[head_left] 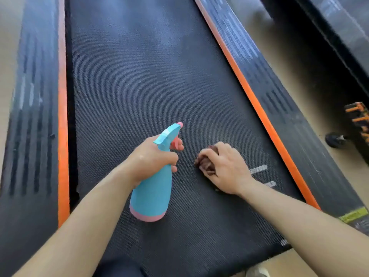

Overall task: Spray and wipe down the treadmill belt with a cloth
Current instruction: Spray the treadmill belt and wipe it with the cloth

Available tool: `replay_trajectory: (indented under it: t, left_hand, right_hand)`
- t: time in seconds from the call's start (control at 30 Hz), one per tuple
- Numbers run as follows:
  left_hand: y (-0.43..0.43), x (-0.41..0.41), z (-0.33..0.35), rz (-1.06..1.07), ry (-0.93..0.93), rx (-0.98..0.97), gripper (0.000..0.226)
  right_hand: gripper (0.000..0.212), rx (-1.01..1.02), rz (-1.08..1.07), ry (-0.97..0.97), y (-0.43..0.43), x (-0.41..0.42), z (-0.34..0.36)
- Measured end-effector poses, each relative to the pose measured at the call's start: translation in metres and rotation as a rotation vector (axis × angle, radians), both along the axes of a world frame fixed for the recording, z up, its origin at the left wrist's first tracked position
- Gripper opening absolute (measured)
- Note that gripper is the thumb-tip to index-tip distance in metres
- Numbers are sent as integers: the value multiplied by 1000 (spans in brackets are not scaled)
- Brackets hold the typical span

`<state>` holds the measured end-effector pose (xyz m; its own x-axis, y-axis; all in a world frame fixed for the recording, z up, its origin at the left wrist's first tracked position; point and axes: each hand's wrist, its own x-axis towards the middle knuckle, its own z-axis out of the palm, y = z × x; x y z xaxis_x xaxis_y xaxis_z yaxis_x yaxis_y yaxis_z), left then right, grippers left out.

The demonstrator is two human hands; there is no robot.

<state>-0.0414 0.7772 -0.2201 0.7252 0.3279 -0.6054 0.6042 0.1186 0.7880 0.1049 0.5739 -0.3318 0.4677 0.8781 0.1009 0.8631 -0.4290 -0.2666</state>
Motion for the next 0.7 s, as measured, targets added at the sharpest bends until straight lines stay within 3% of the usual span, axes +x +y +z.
replay_trajectory:
  t: [0.13, 0.2, 0.3, 0.4, 0.57, 0.7]
  left_hand:
    - [-4, 0, 2, -48, -16, -21, 56]
    - [-4, -2, 3, -72, -26, -39, 64]
    - [-1, -5, 7, -98, -12, -35, 67]
    - [3, -8, 11, -72, 23, -10, 57]
    - [-3, -6, 12, -63, -23, 27, 62]
    - [-12, -2, 16, -15, -71, 44, 60]
  right_hand:
    - [40, -55, -396, -24, 58, 29, -2]
    - [40, -51, -478, -13, 47, 1, 0]
    - [40, -35, -364, 13, -3, -59, 4]
    - [39, -53, -218, 39, -20, -52, 5]
    - [41, -59, -394, -5, 62, 39, 4]
    - [40, -17, -390, 9, 38, 15, 3]
